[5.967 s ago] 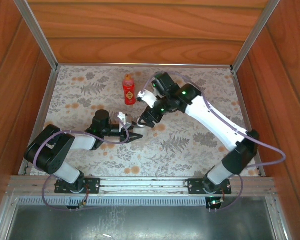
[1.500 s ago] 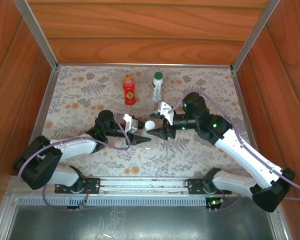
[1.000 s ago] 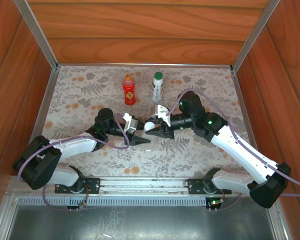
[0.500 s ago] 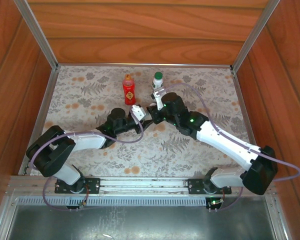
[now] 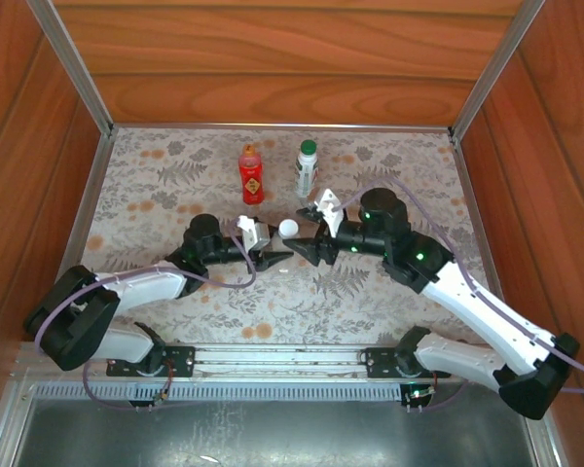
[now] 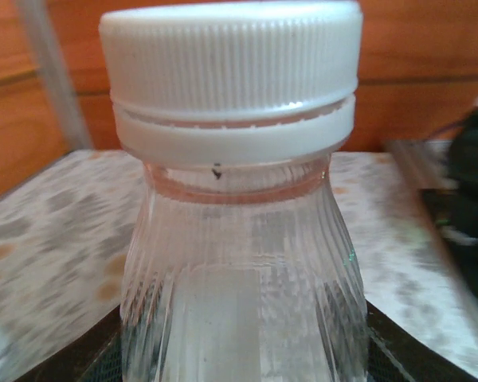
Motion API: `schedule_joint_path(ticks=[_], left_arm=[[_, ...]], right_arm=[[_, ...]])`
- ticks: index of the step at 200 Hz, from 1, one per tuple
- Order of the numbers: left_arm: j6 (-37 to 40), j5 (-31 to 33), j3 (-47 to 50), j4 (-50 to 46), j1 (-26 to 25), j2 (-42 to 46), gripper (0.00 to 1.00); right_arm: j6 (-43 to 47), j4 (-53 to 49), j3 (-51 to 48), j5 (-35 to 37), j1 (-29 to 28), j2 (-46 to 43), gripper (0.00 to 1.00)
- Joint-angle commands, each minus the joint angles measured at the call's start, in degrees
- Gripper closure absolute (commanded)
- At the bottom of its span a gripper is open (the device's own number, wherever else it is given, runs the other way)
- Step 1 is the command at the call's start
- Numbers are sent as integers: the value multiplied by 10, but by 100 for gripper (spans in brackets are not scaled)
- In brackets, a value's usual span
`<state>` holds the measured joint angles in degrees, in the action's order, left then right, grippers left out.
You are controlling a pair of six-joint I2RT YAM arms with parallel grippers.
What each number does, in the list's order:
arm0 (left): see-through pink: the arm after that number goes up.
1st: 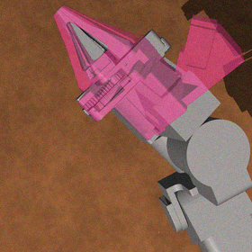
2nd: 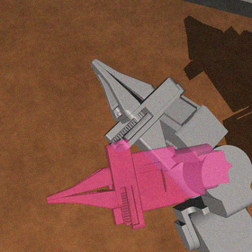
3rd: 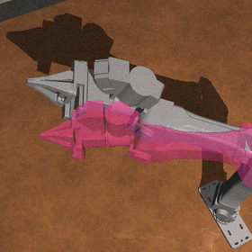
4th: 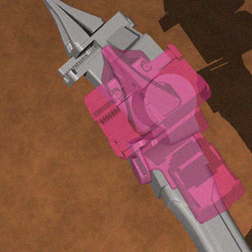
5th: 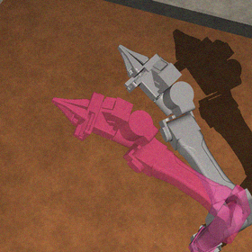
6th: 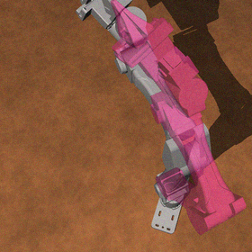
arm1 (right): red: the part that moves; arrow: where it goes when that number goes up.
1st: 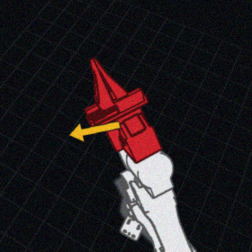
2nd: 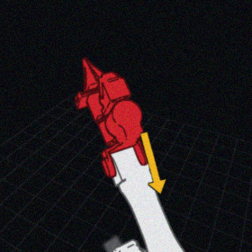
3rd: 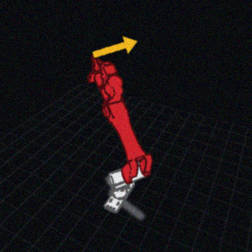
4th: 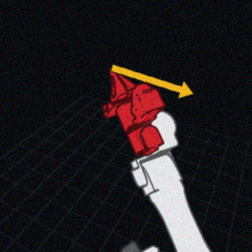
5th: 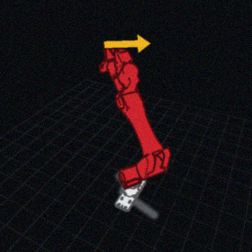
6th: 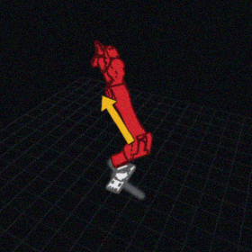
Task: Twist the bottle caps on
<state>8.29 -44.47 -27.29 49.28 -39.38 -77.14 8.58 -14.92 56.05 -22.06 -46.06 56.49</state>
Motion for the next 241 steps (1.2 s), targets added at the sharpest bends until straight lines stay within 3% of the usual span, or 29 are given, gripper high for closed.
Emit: schedule_joint_path(ticks=[1,46,129,141,159,178,241], left_arm=[[-21,-151,-6,11,2,11,54],[-44,-217,-36,7,2,-4,54],[-42,-223,-39,5,1,-13,54],[-42,-222,-40,4,2,-17,54],[-40,-221,-40,4,1,-22,54],[-41,-221,-42,3,1,-26,54],[-38,-206,-37,2,3,-16,54]], right_arm=[[71,2,-12,-135,1,-9,26],[101,-42,19,-168,1,30,31],[93,-37,27,-165,1,49,62],[85,-30,26,-164,1,48,60],[80,-28,28,-161,1,48,45],[75,-28,27,-152,1,47,44],[73,-39,29,-137,1,67,71]])
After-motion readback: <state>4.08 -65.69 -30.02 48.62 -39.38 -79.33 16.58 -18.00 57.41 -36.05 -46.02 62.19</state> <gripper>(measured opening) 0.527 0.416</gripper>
